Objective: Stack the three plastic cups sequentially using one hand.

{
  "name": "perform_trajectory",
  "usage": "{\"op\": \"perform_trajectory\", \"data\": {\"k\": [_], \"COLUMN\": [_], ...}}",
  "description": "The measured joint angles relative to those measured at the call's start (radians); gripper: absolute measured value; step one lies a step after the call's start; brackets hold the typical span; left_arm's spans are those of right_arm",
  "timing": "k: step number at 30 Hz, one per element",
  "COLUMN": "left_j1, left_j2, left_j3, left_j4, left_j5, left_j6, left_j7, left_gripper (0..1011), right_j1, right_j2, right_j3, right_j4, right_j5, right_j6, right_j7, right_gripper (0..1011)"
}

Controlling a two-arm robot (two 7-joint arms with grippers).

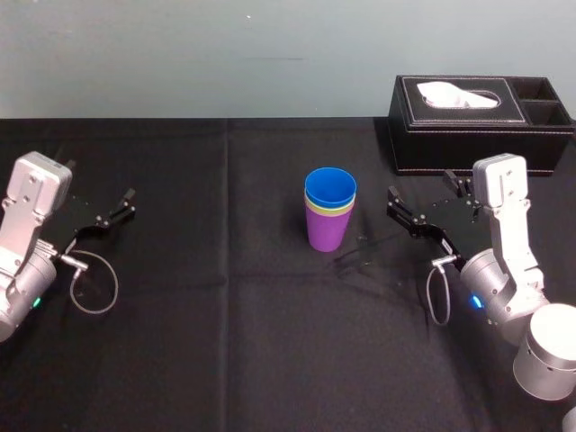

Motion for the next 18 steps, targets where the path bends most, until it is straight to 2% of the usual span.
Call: {"op": "perform_trajectory", "data": {"k": [18], "left_j1": [0.0], "left_j2": [0.0], "left_j3": [0.0], "left_j4": [0.0], "left_j5": [0.0], "left_j6": [0.0], "left_j7": [0.0], "left_gripper": [1011], "right_j1": [-0.001], "right_j2": [0.001], "right_j3": [0.001], "right_j4": [-0.003], "right_j5": [0.004], "right_j6": [0.002], "right_j7": [0.0], "right_gripper": [1000]}}
